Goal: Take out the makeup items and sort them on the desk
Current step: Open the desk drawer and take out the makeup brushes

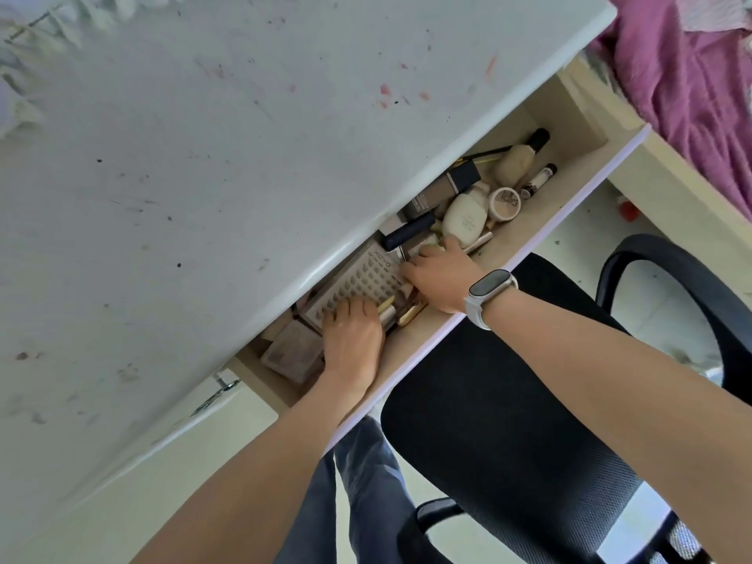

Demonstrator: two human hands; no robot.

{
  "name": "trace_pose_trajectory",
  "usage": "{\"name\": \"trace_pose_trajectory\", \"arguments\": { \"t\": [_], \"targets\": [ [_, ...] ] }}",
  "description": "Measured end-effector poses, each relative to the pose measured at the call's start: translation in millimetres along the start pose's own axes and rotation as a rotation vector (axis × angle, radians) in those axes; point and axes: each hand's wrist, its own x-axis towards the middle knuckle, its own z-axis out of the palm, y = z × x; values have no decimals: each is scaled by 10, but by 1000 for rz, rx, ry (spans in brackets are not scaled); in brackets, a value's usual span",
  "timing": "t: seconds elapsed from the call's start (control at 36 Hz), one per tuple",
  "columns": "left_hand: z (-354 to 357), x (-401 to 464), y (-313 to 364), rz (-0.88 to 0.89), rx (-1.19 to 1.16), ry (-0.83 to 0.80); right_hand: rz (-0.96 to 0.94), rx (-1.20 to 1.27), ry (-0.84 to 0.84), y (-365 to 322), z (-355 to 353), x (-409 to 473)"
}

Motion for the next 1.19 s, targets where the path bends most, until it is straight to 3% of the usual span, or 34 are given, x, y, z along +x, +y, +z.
{"name": "trace_pose_trajectory", "arguments": {
  "t": [0.17,0.33,0.53,0.61,0.75,0.83,0.89,1.08,1.19],
  "targets": [
    [-106,-93,-51,54,-217,-128,-79,-7,13,66,-82,-74],
    [-194,-225,-198,75,-382,-45,-154,18,94,135,-112,-146],
    [-534,-441,-423,106,-600,82,-9,374,455,242,-328,-494],
    [-769,-471,-499,27,-867,87,78,668,521,152,-516,-640],
    [-1153,-398,-690,-255,-1420,68,199,1111,669,-108,-917,-551],
    [-1374,-323,-865,-428,-1712,90,173,1427,679,-290,-1213,-333],
    [-1478,-263,-1015,-513,-1864,102,192,1613,591,-401,-1407,-174],
    [-1619,-34,-1747,-597,-2098,148,269,1851,335,-783,-1887,466],
    [-1659,118,-2052,-637,-2022,311,233,1857,518,-1030,-2182,758]
  ]
}}
